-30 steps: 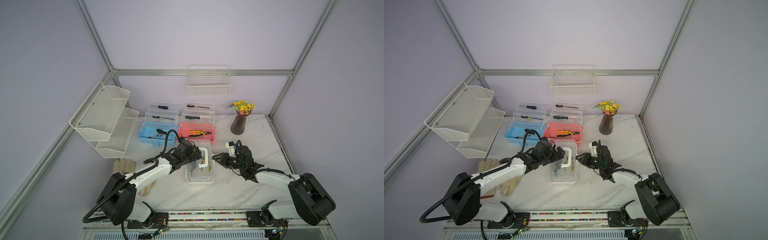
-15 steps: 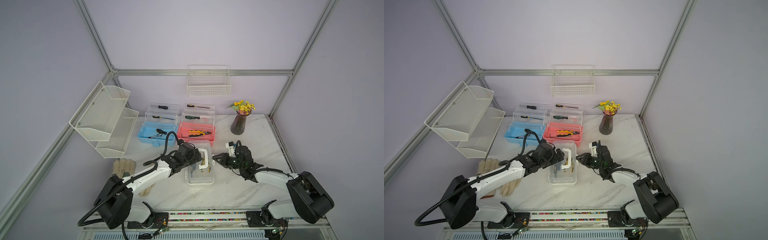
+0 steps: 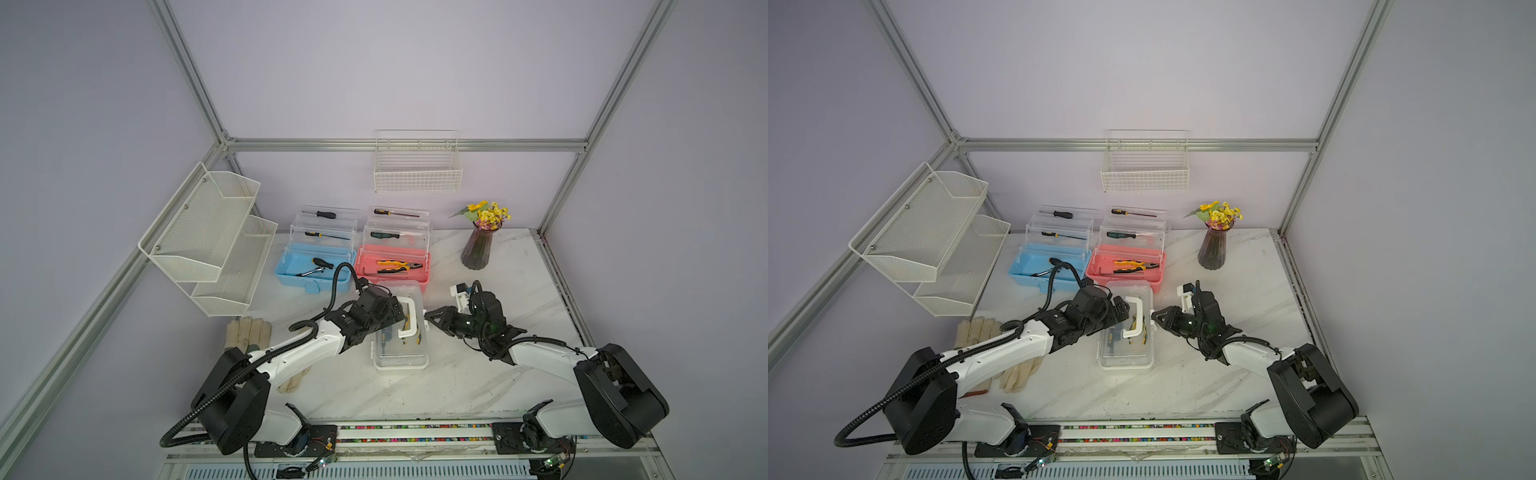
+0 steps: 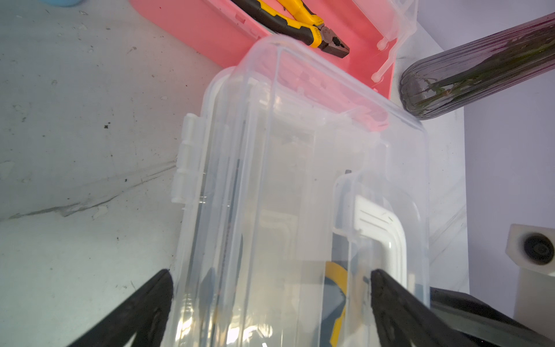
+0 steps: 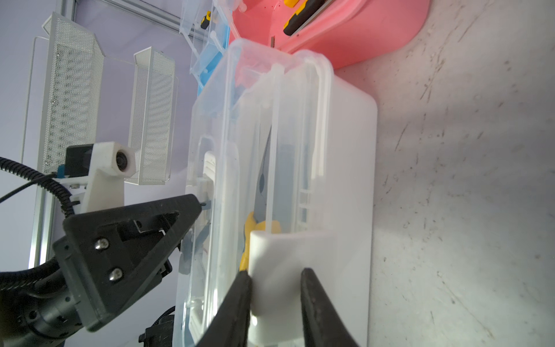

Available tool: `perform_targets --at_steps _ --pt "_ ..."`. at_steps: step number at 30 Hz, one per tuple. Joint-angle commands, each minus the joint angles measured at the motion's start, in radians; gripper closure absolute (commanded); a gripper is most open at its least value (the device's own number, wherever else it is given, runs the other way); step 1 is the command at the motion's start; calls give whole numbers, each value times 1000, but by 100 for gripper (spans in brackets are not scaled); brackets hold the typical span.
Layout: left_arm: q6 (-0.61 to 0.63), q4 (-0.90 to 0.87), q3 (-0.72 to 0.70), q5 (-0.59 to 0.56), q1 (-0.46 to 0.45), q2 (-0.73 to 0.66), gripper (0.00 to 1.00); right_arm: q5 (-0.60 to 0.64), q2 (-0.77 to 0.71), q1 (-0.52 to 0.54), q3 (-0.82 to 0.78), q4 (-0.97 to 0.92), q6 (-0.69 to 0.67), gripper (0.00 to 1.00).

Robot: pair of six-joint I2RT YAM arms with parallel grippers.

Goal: Close toolboxes
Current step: Fasten the toolbox latch on the toolbox.

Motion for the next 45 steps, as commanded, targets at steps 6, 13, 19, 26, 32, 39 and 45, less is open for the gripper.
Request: perform_targets --at_steps 6,13,19,26,32,39,45 --pt "-47 -6 -2 23 -14 52 0 8 18 61 27 -92 -20 71" --pt "-53 -1 -9 17 -15 45 0 22 47 81 37 -93 -19 73" --pt "-61 5 -10 12 -17 44 0 73 45 109 69 -175 -49 73" --pt "-64 11 -10 12 -17 50 0 162 53 168 129 -292 -95 73" --pt "-69 19 -10 18 -20 57 0 155 80 182 131 -270 -87 74" --pt "-73 31 -14 23 -23 60 0 138 102 190 120 -216 -70 75" --pt "-77 52 -21 30 -24 67 0 90 138 196 104 -137 -49 76"
